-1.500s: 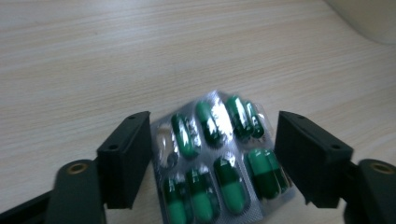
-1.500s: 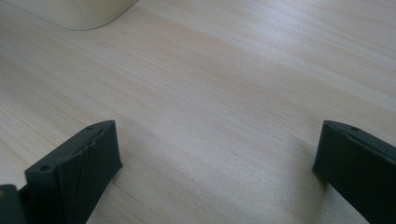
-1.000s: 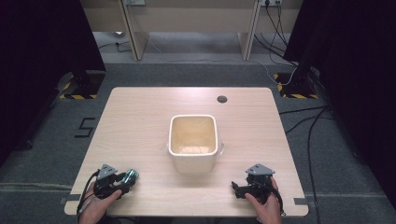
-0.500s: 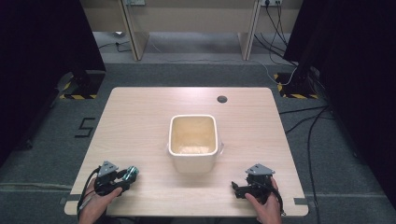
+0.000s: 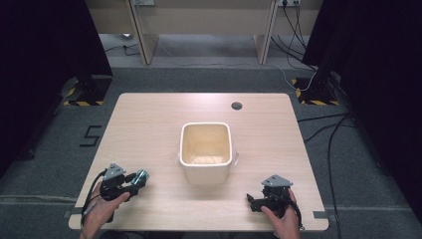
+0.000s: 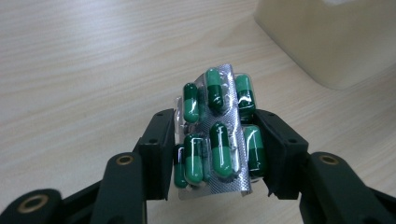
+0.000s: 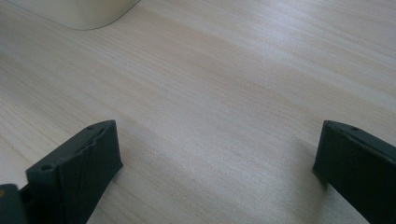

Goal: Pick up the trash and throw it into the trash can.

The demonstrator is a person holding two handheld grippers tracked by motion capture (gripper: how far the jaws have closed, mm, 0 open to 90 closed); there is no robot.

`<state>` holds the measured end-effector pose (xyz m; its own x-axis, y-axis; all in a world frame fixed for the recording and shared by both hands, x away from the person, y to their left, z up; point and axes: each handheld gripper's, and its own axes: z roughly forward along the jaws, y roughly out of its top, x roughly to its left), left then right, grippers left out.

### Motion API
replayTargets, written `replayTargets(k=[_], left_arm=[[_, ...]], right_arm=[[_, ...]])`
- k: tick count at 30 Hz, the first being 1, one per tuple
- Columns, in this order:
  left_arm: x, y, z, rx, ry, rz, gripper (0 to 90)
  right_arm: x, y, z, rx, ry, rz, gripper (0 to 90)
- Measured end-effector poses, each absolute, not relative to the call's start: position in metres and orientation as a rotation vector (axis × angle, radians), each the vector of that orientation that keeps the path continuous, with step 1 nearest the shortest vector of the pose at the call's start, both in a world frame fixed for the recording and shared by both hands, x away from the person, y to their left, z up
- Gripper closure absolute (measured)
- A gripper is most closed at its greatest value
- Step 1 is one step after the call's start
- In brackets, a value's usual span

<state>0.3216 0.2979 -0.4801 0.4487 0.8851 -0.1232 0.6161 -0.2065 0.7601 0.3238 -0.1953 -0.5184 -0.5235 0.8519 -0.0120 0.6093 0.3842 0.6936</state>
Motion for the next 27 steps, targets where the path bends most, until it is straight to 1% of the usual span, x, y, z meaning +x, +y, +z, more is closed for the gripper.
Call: replayTargets(k=[7, 15, 27], left_arm=[[0.336, 0.291, -0.464, 1.91, 1.211, 0.426, 50.3], [0.355, 0.282, -0.454, 1.897, 1.175, 0.41, 49.9], [0.372, 0.276, -0.443, 1.881, 1.152, 0.403, 49.3]], right_arm=[[0.324, -0.195, -0.518, 1.266, 2.281, 0.911, 0.5], [0.324, -0.195, -0.518, 1.266, 2.282, 0.913, 0.5], [0.324, -0.195, -0.518, 1.267, 2.284, 0.914, 0.5]])
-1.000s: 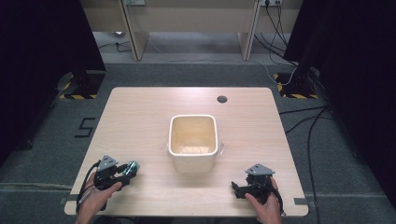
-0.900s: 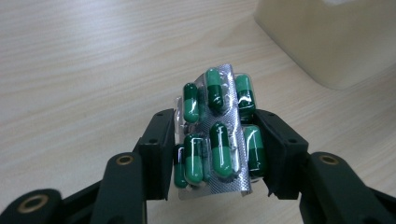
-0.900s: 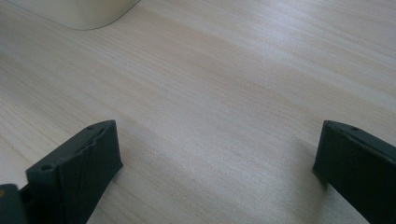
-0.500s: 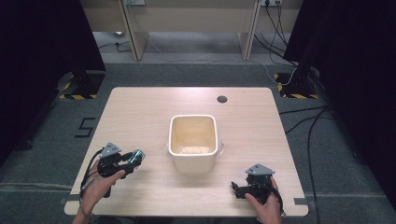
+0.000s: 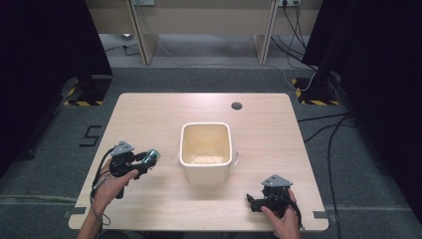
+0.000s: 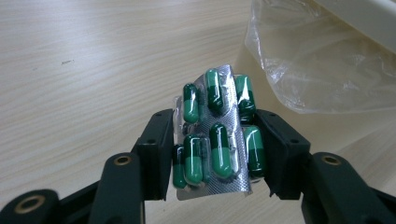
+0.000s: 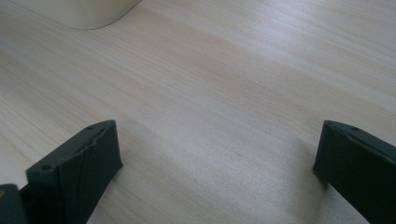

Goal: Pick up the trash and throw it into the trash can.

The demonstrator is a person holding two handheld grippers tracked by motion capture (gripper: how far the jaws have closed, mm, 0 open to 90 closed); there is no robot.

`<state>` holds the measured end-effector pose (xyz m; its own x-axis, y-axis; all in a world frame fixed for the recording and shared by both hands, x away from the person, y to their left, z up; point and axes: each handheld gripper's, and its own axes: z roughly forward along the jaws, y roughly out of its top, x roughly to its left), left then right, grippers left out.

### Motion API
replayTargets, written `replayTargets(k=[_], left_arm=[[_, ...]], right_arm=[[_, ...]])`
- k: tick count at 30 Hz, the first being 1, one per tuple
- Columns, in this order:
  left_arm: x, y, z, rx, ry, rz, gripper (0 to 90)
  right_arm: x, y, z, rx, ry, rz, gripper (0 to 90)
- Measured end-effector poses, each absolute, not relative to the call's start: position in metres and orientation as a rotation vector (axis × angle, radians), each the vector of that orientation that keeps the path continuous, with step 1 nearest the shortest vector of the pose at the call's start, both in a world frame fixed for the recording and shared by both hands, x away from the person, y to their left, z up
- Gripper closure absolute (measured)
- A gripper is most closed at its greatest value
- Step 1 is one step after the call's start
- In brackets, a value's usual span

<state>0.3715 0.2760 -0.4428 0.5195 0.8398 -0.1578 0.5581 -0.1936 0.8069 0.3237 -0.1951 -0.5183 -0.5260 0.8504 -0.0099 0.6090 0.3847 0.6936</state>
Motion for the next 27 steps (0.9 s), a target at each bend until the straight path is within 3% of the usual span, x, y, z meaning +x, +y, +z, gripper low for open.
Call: replayTargets(k=[27], left_arm=[[0.399, 0.258, -0.39, 1.906, 1.02, 0.443, 49.1]], right_arm=[[0.324, -0.195, -0.518, 1.266, 2.284, 0.914, 0.5]])
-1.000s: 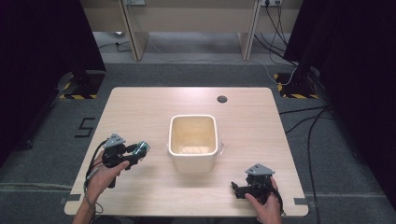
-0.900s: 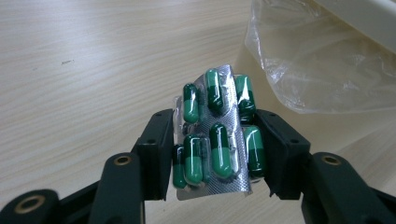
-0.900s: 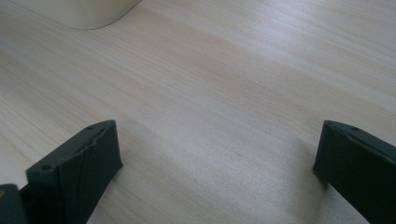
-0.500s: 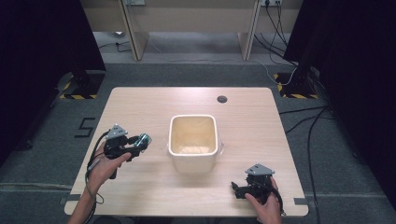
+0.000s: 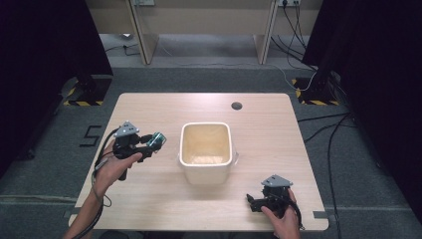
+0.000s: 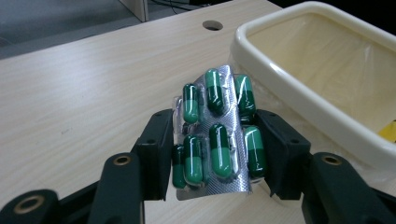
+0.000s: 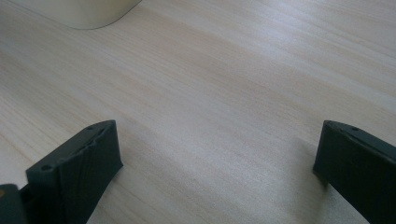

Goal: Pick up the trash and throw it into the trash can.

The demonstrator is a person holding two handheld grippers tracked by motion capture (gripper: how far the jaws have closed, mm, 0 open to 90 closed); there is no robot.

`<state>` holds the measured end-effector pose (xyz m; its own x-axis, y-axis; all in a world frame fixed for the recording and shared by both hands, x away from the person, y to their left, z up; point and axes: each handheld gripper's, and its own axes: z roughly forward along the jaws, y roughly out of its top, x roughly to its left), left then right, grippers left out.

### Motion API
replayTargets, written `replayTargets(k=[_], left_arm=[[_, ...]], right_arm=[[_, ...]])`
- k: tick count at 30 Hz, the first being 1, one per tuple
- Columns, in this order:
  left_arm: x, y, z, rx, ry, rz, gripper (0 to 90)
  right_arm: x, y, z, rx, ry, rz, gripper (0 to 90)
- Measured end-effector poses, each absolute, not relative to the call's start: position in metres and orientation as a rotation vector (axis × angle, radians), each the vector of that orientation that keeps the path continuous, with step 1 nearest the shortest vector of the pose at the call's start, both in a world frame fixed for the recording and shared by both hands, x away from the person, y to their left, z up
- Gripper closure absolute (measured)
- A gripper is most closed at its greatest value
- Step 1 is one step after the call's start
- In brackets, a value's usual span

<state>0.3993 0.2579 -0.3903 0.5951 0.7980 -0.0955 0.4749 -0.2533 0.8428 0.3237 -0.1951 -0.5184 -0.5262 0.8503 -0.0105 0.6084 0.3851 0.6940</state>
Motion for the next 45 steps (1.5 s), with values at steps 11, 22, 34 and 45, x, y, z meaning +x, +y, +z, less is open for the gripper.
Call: replayTargets(k=[11, 22, 34, 45], left_arm=[[0.408, 0.243, -0.371, 1.902, 0.965, 0.428, 49.1], [0.414, 0.213, -0.358, 1.912, 0.883, 0.385, 49.0], [0.423, 0.178, -0.353, 1.943, 0.817, 0.317, 48.8], [0.428, 0.159, -0.364, 1.993, 0.797, 0.27, 48.3]], right_arm=[[0.324, -0.195, -0.519, 1.264, 2.283, 0.917, 0.6], [0.324, -0.195, -0.519, 1.261, 2.281, 0.919, 0.6], [0.323, -0.195, -0.519, 1.261, 2.281, 0.916, 0.9], [0.323, -0.195, -0.519, 1.261, 2.28, 0.918, 0.9]])
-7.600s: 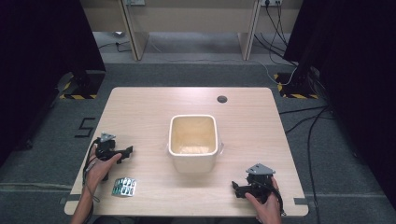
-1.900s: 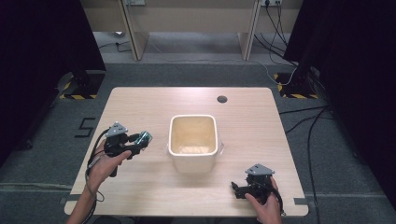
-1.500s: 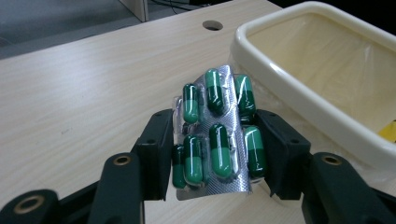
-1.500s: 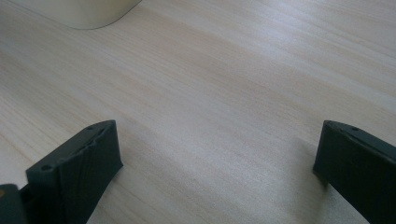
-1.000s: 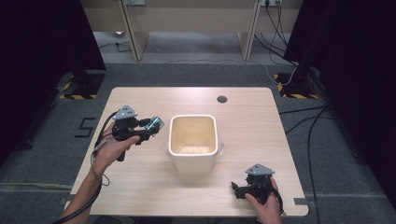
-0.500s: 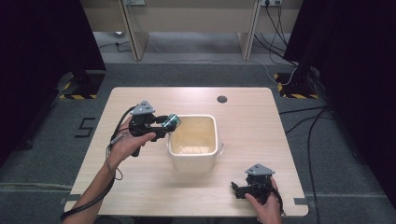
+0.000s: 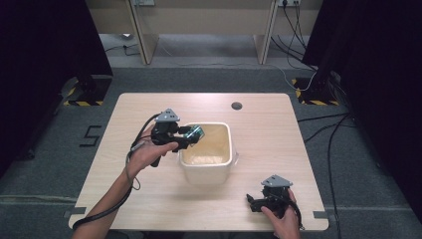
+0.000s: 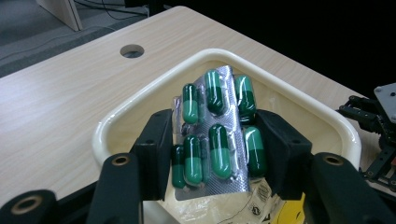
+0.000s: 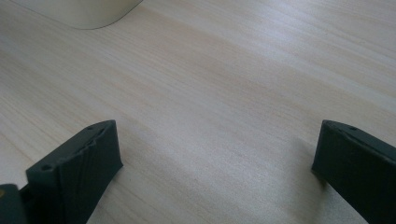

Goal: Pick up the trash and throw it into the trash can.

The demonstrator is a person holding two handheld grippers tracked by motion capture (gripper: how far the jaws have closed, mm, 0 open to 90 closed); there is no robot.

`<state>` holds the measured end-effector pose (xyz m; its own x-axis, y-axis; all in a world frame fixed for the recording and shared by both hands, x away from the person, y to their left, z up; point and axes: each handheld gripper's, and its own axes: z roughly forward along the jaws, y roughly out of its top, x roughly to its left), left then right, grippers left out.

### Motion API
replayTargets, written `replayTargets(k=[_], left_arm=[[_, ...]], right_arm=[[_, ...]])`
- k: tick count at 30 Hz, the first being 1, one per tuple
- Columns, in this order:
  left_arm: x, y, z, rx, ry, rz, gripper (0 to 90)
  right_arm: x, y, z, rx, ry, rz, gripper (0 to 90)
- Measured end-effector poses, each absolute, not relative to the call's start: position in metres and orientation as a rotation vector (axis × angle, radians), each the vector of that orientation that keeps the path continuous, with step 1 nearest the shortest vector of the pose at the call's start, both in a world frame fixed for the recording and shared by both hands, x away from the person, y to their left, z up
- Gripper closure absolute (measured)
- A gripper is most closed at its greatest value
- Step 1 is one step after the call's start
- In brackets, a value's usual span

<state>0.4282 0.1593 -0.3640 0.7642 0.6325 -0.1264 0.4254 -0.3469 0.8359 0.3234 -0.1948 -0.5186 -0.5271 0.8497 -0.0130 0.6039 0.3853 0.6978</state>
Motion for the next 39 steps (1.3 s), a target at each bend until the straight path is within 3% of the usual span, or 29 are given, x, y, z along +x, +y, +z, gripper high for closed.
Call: replayTargets(k=[18, 30, 39], left_arm=[[0.431, 0.137, -0.378, 2.077, 0.764, 0.196, 45.1], [0.433, 0.135, -0.38, 2.032, 0.752, 0.199, 21.4], [0.431, 0.14, -0.377, 2.015, 0.769, 0.209, 20.8]], right_arm=[[0.323, -0.194, -0.519, 1.264, 2.28, 0.922, 1.0], [0.323, -0.195, -0.519, 1.26, 2.281, 0.92, 1.0], [0.323, -0.195, -0.519, 1.259, 2.282, 0.918, 1.0]])
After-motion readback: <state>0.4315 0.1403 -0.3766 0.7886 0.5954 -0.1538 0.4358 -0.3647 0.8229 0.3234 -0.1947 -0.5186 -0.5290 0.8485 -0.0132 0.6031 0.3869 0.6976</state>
